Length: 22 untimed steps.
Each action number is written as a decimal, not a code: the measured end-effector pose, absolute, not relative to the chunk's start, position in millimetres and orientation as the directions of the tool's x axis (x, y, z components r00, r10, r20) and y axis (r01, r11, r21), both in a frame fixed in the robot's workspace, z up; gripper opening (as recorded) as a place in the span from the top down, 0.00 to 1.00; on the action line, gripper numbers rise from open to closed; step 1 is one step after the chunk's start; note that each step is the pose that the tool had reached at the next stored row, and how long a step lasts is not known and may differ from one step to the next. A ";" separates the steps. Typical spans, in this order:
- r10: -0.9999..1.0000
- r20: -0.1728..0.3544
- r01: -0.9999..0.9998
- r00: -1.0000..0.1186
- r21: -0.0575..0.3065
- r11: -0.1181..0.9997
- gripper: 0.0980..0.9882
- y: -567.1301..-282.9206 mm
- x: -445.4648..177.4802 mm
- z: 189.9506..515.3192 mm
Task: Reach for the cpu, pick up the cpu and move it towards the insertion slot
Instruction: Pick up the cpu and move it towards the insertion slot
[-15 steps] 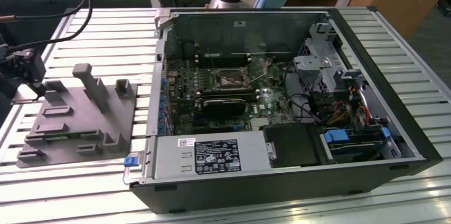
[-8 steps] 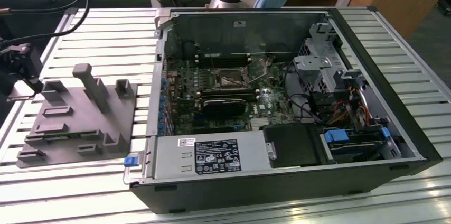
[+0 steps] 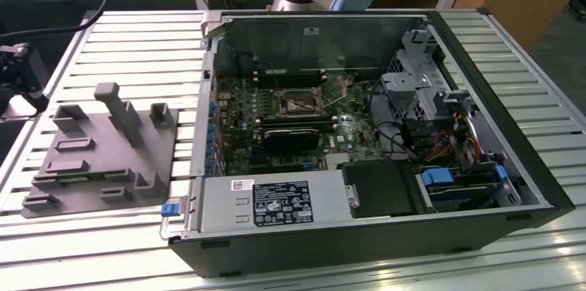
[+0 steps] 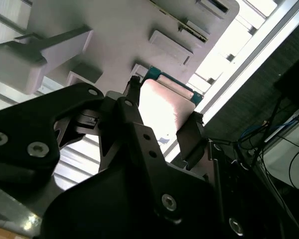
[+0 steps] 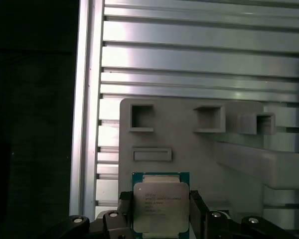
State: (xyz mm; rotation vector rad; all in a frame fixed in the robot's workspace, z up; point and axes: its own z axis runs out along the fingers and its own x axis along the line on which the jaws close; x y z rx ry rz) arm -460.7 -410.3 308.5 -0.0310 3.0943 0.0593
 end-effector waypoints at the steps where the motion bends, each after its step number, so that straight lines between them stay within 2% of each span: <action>1: -0.019 -0.047 -0.021 -0.999 0.038 0.999 0.50 -410.4 -460.7 311.5; 22: -0.019 -0.056 -0.021 -0.998 0.038 0.999 0.50 -410.4 -460.7 383.5</action>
